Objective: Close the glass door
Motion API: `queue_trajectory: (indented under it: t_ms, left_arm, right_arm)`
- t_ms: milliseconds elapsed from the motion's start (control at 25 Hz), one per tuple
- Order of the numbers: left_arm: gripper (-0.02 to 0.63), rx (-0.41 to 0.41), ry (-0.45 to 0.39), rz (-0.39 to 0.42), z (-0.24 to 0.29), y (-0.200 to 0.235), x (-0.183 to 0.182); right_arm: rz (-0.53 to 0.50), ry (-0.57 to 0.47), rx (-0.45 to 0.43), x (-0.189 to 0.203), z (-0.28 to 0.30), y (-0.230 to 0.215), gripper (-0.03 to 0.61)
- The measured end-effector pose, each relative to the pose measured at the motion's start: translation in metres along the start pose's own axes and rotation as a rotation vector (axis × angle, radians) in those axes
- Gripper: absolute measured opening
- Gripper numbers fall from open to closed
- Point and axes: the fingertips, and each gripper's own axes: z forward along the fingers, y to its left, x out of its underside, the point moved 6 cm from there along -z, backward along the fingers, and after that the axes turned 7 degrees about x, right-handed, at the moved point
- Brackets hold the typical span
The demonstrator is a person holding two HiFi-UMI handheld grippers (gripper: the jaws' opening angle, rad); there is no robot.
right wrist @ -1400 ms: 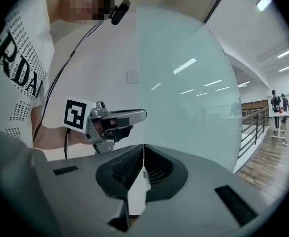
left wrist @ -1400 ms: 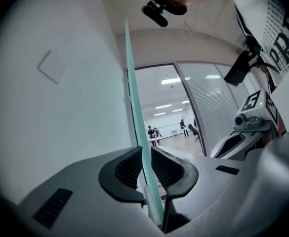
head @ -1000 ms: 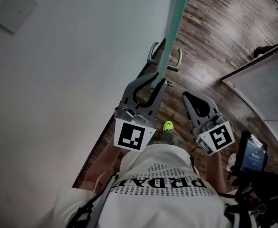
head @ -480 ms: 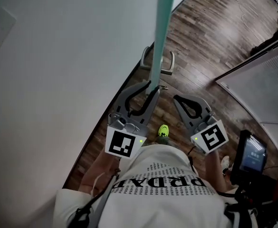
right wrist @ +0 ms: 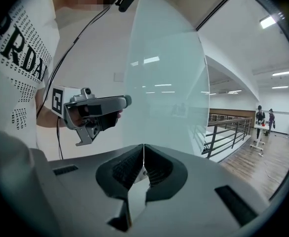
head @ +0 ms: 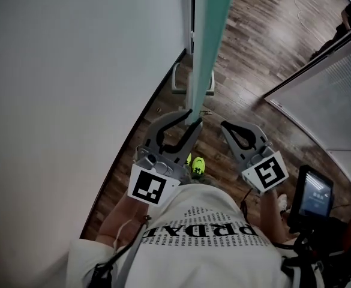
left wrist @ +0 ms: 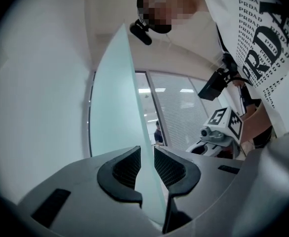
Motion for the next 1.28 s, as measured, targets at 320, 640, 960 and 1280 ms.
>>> queue_trajectory:
  t_ms: [320, 640, 960, 1280]
  left_arm:
    - [0.094, 0.019, -0.007, -0.024, 0.010, -0.029, -0.006]
    - [0.094, 0.039, -0.020, 0.014, 0.024, -0.045, -0.006]
    - [0.094, 0.016, -0.009, 0.004, -0.002, -0.044, 0.003]
    - [0.094, -0.009, -0.032, 0.020, 0.000, -0.033, 0.001]
  right_arm:
    - [-0.003, -0.008, 0.041, -0.008, -0.009, -0.019, -0.003]
    - [-0.020, -0.106, 0.091, -0.038, -0.014, -0.026, -0.003]
    - [-0.010, -0.121, 0.041, -0.043, -0.006, -0.007, -0.003]
    - [-0.036, -0.143, 0.067, -0.051, -0.006, 0.000, -0.003]
